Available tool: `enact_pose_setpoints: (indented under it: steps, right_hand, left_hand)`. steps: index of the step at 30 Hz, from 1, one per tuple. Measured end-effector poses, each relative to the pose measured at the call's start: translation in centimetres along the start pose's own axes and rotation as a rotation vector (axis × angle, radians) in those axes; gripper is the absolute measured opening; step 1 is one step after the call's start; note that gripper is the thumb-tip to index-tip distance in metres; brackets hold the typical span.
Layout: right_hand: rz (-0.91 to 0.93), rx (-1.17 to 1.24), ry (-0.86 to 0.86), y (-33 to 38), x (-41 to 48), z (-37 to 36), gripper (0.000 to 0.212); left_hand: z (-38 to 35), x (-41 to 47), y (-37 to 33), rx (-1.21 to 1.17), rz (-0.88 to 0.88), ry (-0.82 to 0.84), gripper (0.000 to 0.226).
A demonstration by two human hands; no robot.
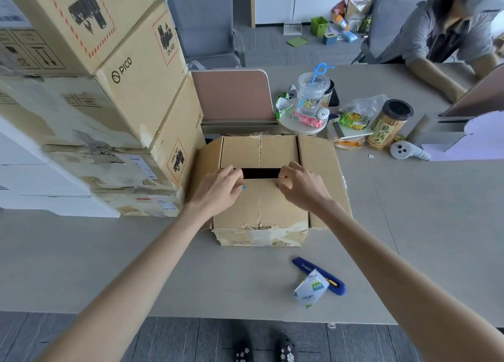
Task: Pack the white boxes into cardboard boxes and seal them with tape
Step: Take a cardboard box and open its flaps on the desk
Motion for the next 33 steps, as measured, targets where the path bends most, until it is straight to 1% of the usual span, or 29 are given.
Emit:
enact_pose_setpoints:
  steps: [2,3,5,7,9,10,11,12,13,14,16,19,22,25,29,31,33]
  right_hand:
    - [0.001,0.025,0.032,0.8,-0.6,2.1,0.016]
    - [0.006,0.046,0.065,1.2,-1.0,3.1,0.018]
    - [-0.007,0.131,0.169,2.0,-2.0,4.7,0.029]
    - [-0.062,0.246,0.300,2.6,-3.3,5.6,0.032]
    - [-0.054,0.265,0.410,2.7,-4.8,5.5,0.024]
    - [-0.042,0.246,0.457,2.5,-5.4,5.0,0.020]
    - [-0.034,0.215,0.498,2.1,-6.1,4.3,0.015]
    - [-0.026,0.170,0.529,1.8,-6.8,3.6,0.016]
    - [-0.018,0.116,0.537,1.5,-7.4,2.9,0.024]
    - [-0.010,0.059,0.526,1.2,-7.9,2.1,0.036]
    - [0.022,-0.027,0.483,0.9,-8.7,0.8,0.052]
    - [0.052,-0.059,0.460,0.7,-9.4,-0.7,0.055]
    - [0.040,-0.049,0.427,0.5,-9.7,-2.0,0.054]
    - [0.040,-0.054,0.391,0.3,-9.9,-3.2,0.050]
    - [0.068,-0.111,0.291,0.3,-10.0,-4.9,0.033]
    - [0.080,-0.132,0.234,0.4,-9.9,-5.7,0.022]
    - [0.096,-0.144,0.195,0.5,-10.0,-6.2,0.017]
  left_hand:
    - [2.3,-0.6,-0.5,-0.061,-0.019,0.034,0.008]
    - [3.6,-1.2,-1.0,-0.076,-0.029,0.044,0.009]
    - [5.7,-2.8,-2.1,-0.066,-0.037,0.057,0.017]
    - [7.0,-4.7,-3.2,-0.094,0.012,0.148,0.029]
    - [7.0,-6.6,-3.7,-0.188,0.108,0.280,0.038]
    - [6.5,-7.5,-3.7,-0.242,0.160,0.324,0.037]
    - [5.7,-8.3,-3.6,-0.277,0.194,0.347,0.032]
    - [4.8,-8.9,-3.4,-0.278,0.209,0.352,0.022]
    - [3.8,-9.5,-3.3,-0.253,0.209,0.359,0.011]
    - [2.8,-10.0,-3.3,-0.224,0.193,0.360,0.007]
    - [1.2,-10.7,-3.5,-0.191,0.156,0.345,0.028]
    - [-0.2,-10.7,-4.7,-0.207,0.136,0.318,0.049]
    - [-2.0,-10.5,-4.9,-0.143,0.107,0.327,0.059]
    - [-3.5,-10.3,-4.5,-0.093,0.108,0.265,0.052]
    - [-4.7,-10.1,-4.3,-0.040,0.089,0.119,0.036]
    - [-5.1,-10.1,-4.4,-0.013,0.083,0.066,0.033]
    - [-5.4,-10.2,-4.5,0.005,0.085,0.019,0.035]
Point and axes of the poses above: each hand's wrist, its own x-axis towards the middle knuckle, its own z-axis out of the back of the hand, y = z × x, the point moved 1 cm from there along x, towards the middle knuckle, and after that the axes turned 8 degrees about -y, right-handed, at the moved point
